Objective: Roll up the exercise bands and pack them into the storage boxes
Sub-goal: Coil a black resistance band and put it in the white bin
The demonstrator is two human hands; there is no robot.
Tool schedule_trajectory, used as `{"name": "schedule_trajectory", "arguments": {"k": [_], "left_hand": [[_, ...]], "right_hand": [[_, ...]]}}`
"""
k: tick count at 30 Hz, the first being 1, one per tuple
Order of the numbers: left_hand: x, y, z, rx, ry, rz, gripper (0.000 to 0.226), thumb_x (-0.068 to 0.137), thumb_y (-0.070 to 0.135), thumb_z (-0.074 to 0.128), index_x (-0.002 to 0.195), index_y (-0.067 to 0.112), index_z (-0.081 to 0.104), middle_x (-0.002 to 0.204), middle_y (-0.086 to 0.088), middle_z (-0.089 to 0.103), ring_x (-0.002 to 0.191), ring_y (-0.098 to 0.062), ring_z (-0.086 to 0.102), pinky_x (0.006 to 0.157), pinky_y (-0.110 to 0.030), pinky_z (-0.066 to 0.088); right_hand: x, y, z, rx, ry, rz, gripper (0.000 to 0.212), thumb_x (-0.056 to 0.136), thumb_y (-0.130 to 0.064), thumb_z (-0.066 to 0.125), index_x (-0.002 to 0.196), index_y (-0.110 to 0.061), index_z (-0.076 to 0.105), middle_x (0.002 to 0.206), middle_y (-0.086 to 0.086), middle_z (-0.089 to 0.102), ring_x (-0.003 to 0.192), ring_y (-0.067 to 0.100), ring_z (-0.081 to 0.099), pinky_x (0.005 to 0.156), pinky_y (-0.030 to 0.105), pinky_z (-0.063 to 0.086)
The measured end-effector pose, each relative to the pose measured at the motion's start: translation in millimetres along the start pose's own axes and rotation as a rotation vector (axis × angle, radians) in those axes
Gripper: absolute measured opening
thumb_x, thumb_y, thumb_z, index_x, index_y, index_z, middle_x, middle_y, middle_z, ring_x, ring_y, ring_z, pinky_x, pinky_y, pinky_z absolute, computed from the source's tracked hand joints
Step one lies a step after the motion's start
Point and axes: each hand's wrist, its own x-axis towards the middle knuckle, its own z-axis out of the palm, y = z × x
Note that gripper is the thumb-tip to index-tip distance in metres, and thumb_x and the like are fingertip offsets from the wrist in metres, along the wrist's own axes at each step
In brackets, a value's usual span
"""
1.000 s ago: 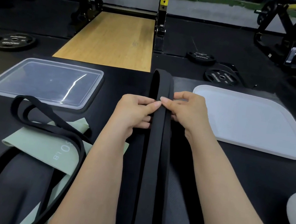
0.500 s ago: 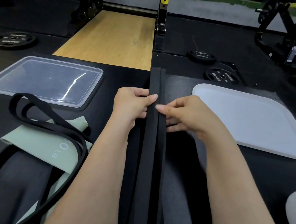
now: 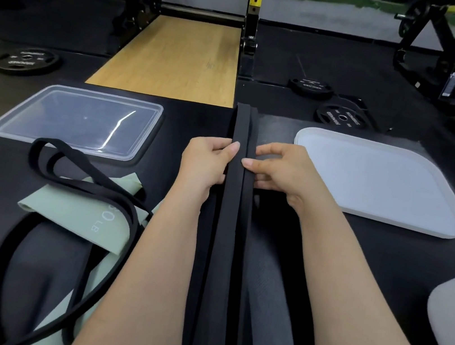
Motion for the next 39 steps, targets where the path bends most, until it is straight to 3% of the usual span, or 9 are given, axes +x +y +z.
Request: {"name": "schedule_trajectory", "arguments": {"k": [2,6,9,15,20,25,32,35,39], "left_hand": [[-2.5,0.7,-5.4,0.004,-0.074,-0.030,0.021,0.092,0.020,0.058,0.110,0.011,0.065,0.101,-0.012,0.070,0.089,-0.023,0.068,0.071,-0.032,0.059],[-4.5,4.0,-11.0,0.027,-0.211,-0.076,0.023,0.091,0.022,0.060,0.108,0.007,0.064,0.095,-0.012,0.072,0.080,-0.020,0.072,0.067,-0.029,0.059],[-2.9,2.6,-10.6,-0.060,-0.182,-0.098,0.019,0.089,0.016,0.062,0.104,0.004,0.065,0.088,-0.010,0.073,0.071,-0.015,0.072,0.060,-0.024,0.058],[-4.4,0.9,-2.7,-0.172,-0.141,-0.111,0.010,0.086,0.015,0.067,0.095,0.011,0.064,0.087,-0.007,0.072,0.063,-0.012,0.070,0.059,-0.025,0.057],[-4.4,-1.6,-0.3,-0.173,-0.114,-0.061,0.018,0.084,0.017,0.069,0.101,0.013,0.063,0.091,-0.007,0.071,0.073,-0.015,0.069,0.058,-0.026,0.057],[-4.9,-4.2,2.4,-0.147,-0.072,-0.024,0.009,0.085,0.017,0.068,0.092,0.018,0.062,0.098,-0.007,0.071,0.083,-0.018,0.066,0.076,-0.040,0.057],[-4.8,-1.0,3.0,-0.189,-0.049,-0.041,0.015,0.082,0.020,0.071,0.093,0.011,0.064,0.089,-0.005,0.068,0.074,-0.013,0.067,0.062,-0.031,0.059],[-4.8,-1.3,4.4,-0.191,-0.020,-0.021,0.014,0.081,0.020,0.072,0.088,0.015,0.061,0.095,-0.004,0.066,0.081,-0.015,0.066,0.063,-0.033,0.059],[-8.1,2.7,2.4,-0.278,-0.089,-0.059,0.025,0.086,0.025,0.066,0.105,0.013,0.054,0.100,-0.004,0.067,0.079,-0.014,0.067,0.053,-0.026,0.055]], "right_hand": [[2.1,0.5,1.4,0.047,0.048,-0.026,0.024,0.081,-0.002,0.071,0.102,-0.004,0.062,0.078,0.008,0.070,0.058,0.011,0.069,0.053,0.019,0.053],[9.0,5.0,1.4,0.077,0.157,-0.067,0.022,0.080,-0.007,0.073,0.099,-0.009,0.064,0.089,0.010,0.071,0.074,0.017,0.071,0.062,0.022,0.056],[11.1,7.8,2.5,0.056,0.156,-0.071,0.027,0.080,-0.013,0.074,0.104,-0.006,0.064,0.090,0.010,0.072,0.078,0.019,0.071,0.066,0.024,0.058],[9.0,8.5,-2.4,0.013,0.093,-0.119,0.011,0.089,-0.015,0.063,0.086,-0.008,0.072,0.083,0.009,0.074,0.077,0.018,0.072,0.070,0.026,0.058],[3.6,3.0,-5.1,0.029,-0.008,-0.136,0.013,0.090,-0.012,0.061,0.081,-0.013,0.071,0.065,-0.004,0.071,0.061,0.004,0.067,0.059,0.015,0.052],[-0.6,0.2,-5.5,0.056,-0.034,-0.128,0.021,0.086,-0.006,0.066,0.070,-0.020,0.065,0.068,-0.003,0.072,0.067,0.007,0.070,0.059,0.017,0.054],[0.1,0.3,-5.6,0.008,-0.137,-0.099,0.014,0.093,-0.009,0.057,0.096,-0.012,0.071,0.088,0.006,0.073,0.083,0.012,0.071,0.065,0.021,0.056],[-0.7,-0.3,-2.6,0.060,-0.071,-0.117,0.019,0.090,-0.006,0.060,0.081,-0.019,0.068,0.078,-0.001,0.072,0.076,0.010,0.070,0.064,0.023,0.058],[0.8,-0.2,0.9,0.191,0.030,-0.130,0.023,0.089,-0.002,0.061,0.075,-0.021,0.065,0.077,0.000,0.072,0.075,0.013,0.070,0.062,0.023,0.057]]}}
